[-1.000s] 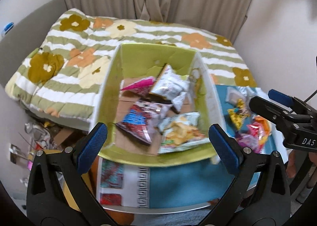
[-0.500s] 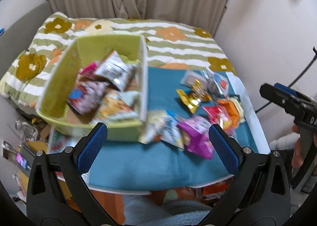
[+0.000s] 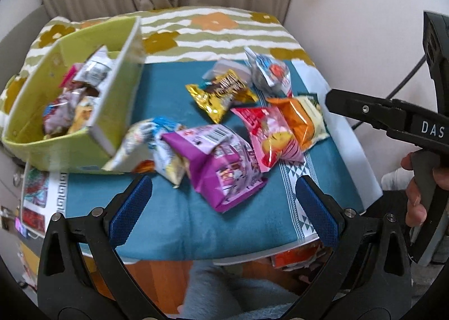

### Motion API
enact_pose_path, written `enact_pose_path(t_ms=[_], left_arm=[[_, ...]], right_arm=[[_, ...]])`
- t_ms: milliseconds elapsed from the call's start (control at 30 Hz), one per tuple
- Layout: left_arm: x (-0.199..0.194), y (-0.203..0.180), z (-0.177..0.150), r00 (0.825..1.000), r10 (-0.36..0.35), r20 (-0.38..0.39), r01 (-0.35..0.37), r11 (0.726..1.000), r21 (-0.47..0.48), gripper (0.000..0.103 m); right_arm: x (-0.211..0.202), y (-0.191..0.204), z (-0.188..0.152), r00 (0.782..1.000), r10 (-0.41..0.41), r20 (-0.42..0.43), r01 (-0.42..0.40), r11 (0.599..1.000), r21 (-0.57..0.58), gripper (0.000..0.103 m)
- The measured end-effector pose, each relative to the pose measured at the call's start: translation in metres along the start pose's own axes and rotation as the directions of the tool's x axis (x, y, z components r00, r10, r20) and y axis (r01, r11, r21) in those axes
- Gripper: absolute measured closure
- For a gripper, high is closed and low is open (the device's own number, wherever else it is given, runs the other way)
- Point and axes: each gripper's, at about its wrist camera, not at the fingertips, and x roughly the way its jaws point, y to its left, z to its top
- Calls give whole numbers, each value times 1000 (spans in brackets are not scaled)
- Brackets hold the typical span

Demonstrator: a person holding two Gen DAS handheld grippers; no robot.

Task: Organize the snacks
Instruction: 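Move both grippers back over the remaining snack bags, then grasp the purple bag with the left gripper while the right grasps the pink candy bag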

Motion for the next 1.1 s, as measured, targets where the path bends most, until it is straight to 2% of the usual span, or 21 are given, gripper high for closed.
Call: enact_pose_path(t_ms=[167, 500, 533, 700, 833, 1100], left_arm=[[36, -5, 4, 1000, -17, -20, 17, 1000, 15, 9], [87, 8, 12, 994, -27, -108, 27, 1000, 3, 15], [90, 8, 11, 993, -29, -118, 30, 1000, 4, 18], [102, 6, 11, 989, -21, -150, 26, 999, 31, 19], [108, 7, 11, 985, -19, -169, 26, 999, 40, 27], [113, 4, 13, 984, -5, -179, 19, 997, 77, 36]], right_arm=[[26, -12, -7, 999, 20, -46, -18, 999, 28, 1], [85, -16, -2, 990, 69, -123, -62, 997, 55, 4], [89, -14, -1, 989, 71, -128, -65, 997, 52, 5], [113, -10, 2, 981, 82, -178, -75, 996, 45, 12], [126, -12, 2, 973, 86, -213, -75, 995, 58, 13], [137, -20, -1, 961, 82, -266, -66, 996, 66, 13]])
